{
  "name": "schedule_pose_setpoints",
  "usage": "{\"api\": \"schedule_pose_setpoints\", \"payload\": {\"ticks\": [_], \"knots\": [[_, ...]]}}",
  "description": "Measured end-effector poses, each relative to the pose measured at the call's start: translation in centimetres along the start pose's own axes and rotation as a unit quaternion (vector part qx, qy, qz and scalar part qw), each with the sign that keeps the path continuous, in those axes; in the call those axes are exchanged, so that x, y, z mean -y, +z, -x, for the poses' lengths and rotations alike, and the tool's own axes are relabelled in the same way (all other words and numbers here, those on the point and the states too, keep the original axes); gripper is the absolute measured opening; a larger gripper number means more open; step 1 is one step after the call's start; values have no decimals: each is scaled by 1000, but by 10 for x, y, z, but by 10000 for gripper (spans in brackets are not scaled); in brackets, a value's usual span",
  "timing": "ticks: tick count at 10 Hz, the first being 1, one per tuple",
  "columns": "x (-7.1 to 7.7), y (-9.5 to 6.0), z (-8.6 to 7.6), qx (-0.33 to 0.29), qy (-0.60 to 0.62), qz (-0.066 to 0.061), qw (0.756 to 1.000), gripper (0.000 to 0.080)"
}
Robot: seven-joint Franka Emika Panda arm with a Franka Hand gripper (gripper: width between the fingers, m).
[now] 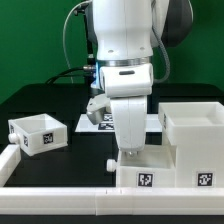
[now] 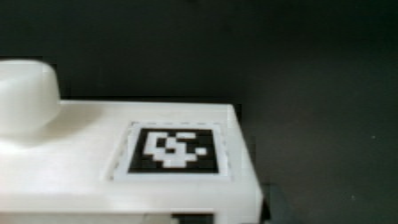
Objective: Assemble drawer
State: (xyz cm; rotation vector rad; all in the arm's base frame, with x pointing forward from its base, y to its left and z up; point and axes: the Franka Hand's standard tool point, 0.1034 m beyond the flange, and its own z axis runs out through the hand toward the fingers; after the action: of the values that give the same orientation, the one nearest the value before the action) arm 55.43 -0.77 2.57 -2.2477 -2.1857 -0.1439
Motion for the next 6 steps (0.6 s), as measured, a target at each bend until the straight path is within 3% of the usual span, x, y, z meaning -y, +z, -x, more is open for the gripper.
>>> {"api": "schedule_pose_setpoints", "payload": {"ticks": [4, 6], "knots": [[1, 1, 3, 0, 3, 2, 1000, 41], [2, 0, 4, 1, 4, -13, 1000, 41]]}}
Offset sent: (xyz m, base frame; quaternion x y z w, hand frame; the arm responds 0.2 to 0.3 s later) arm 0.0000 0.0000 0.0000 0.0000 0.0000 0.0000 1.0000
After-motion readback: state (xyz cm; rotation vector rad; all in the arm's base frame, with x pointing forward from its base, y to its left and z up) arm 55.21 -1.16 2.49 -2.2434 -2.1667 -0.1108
